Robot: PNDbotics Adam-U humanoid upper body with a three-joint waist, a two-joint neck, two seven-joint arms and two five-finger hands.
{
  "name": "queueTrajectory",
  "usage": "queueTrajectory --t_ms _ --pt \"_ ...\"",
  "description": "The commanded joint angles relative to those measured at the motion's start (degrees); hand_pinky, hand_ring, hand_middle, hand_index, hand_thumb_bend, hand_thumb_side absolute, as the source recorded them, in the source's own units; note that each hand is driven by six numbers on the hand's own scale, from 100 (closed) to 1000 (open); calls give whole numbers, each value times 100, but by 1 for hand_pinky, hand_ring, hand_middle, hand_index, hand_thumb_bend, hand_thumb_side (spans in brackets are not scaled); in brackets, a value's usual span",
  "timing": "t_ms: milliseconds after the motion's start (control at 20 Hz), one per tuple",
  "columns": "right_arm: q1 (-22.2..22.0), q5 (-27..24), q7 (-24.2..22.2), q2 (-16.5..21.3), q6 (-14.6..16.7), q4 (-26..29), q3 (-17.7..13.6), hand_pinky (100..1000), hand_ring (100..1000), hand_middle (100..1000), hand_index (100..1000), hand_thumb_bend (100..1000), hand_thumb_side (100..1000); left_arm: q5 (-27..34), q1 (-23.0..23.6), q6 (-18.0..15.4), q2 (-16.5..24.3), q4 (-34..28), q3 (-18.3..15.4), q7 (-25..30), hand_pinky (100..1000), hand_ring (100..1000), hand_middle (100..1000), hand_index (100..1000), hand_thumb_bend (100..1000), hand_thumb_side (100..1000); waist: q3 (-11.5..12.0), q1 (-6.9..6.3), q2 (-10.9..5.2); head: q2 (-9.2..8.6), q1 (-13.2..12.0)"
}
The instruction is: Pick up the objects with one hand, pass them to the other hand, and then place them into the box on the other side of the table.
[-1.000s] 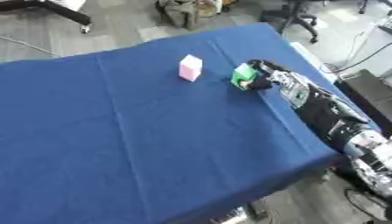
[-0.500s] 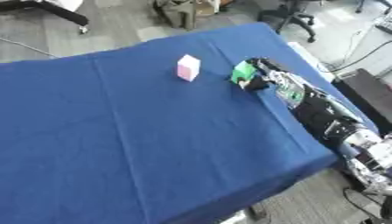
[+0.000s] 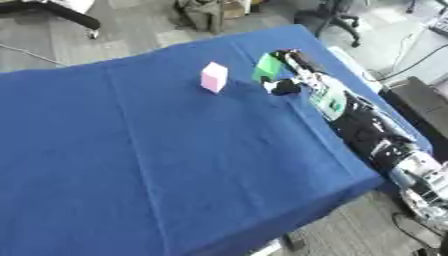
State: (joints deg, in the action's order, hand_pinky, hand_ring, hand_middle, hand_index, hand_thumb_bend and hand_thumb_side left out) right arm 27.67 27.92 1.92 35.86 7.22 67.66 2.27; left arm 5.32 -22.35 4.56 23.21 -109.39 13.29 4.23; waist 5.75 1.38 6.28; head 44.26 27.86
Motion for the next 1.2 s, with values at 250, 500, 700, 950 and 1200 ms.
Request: queueTrajectory --t_ms 250,500,700,950,1200 --pt "-276 -298 -234 -234 180 2968 337 782 803 521 785 100 100 -44 -61 36 -40 467 -35 -96 834 899 748 751 483 825 -82 -44 -124 -15 -815" --pt "-394 -669 -496 -775 280 4534 626 779 795 517 780 100 100 56 -252 84 -189 853 105 -20 837 902 748 759 476 851 -139 -77 -106 -15 -1798" --pt "-275 -829 -604 -1266 805 4684 975 777 790 515 781 100 100 183 -449 183 -264 1136 351 164 836 902 746 761 483 868 -178 -82 -109 -15 -2182" --pt "-218 -985 -800 -1703 1160 4693 1368 778 788 516 782 100 100 417 -680 331 -311 1375 812 633 838 903 738 763 514 900 -198 -72 -110 -15 -2406" --pt "-264 -953 -973 -1999 1286 4693 1627 778 786 515 779 100 100 564 -829 474 -349 1520 1209 1127 838 902 720 759 536 918 -203 -42 -120 -15 -2460"
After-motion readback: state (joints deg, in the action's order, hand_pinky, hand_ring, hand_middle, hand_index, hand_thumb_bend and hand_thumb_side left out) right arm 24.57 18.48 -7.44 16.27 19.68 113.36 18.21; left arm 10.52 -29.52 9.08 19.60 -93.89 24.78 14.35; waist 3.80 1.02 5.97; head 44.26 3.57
